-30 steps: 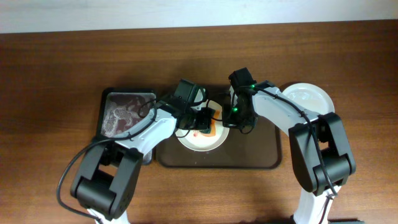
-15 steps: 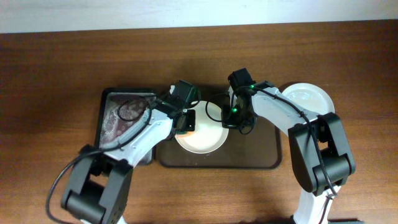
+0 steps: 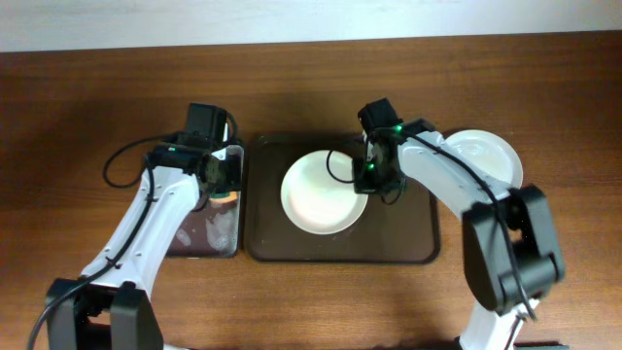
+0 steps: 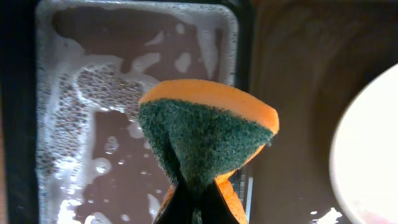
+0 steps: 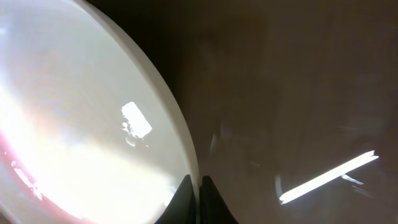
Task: Clean dirty plates on tray and stack at the side
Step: 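Return the sponge to the soapy tray with the left gripper, then lift the white plate and stack it on the right-side plates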
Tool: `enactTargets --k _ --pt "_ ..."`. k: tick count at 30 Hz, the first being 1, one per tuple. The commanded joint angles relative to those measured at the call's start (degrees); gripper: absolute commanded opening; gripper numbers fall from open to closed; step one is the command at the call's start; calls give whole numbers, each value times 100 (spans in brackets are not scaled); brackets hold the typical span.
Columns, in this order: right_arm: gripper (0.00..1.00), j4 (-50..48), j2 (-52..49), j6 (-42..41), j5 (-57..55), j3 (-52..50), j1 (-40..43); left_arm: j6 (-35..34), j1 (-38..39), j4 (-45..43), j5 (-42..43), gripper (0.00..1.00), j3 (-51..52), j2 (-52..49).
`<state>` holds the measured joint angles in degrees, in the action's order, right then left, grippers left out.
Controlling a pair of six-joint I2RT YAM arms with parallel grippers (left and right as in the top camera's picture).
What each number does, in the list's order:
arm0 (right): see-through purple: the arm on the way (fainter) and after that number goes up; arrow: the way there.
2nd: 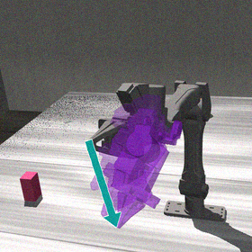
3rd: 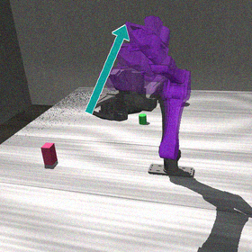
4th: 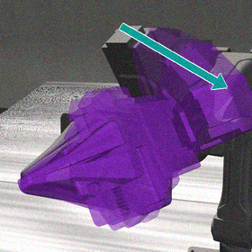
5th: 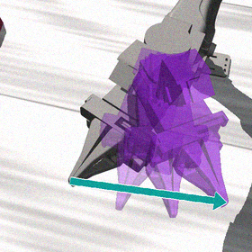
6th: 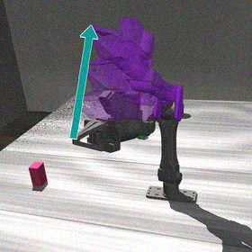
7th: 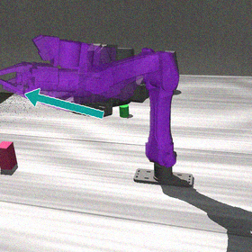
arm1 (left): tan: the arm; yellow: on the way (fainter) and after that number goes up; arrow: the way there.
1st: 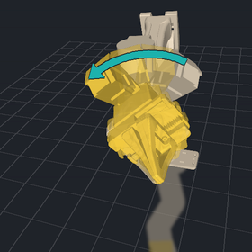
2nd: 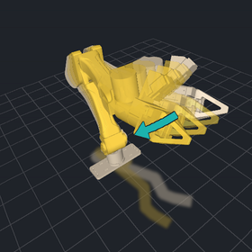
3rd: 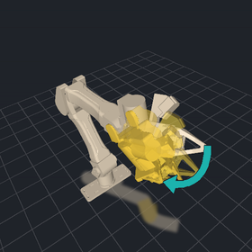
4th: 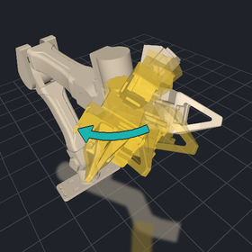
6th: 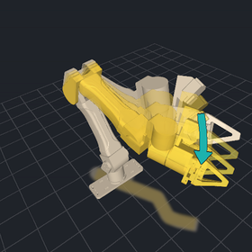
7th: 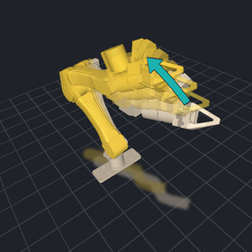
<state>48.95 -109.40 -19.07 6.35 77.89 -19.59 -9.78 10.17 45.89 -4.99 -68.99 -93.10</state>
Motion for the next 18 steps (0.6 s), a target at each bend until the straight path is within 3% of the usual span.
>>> enactTargets --k 1,7,11,16,18 --pt "4 188 789 98 -1438 170 -28 560 -275 -138 -35 0 208 118" --pt "4 323 1480 433 -2935 170 -28 603 -332 -955 -39 0 1034 107" --pt "4 339 1672 496 -3630 170 -39 1209 -332 -1694 -37 0 1550 107" --pt "4 328 1681 645 -4924 175 -529 1292 -332 -1908 -42 0 1646 105" --pt "4 293 1681 645 -5633 175 -907 1292 -332 -1908 -44 44 1646 101"
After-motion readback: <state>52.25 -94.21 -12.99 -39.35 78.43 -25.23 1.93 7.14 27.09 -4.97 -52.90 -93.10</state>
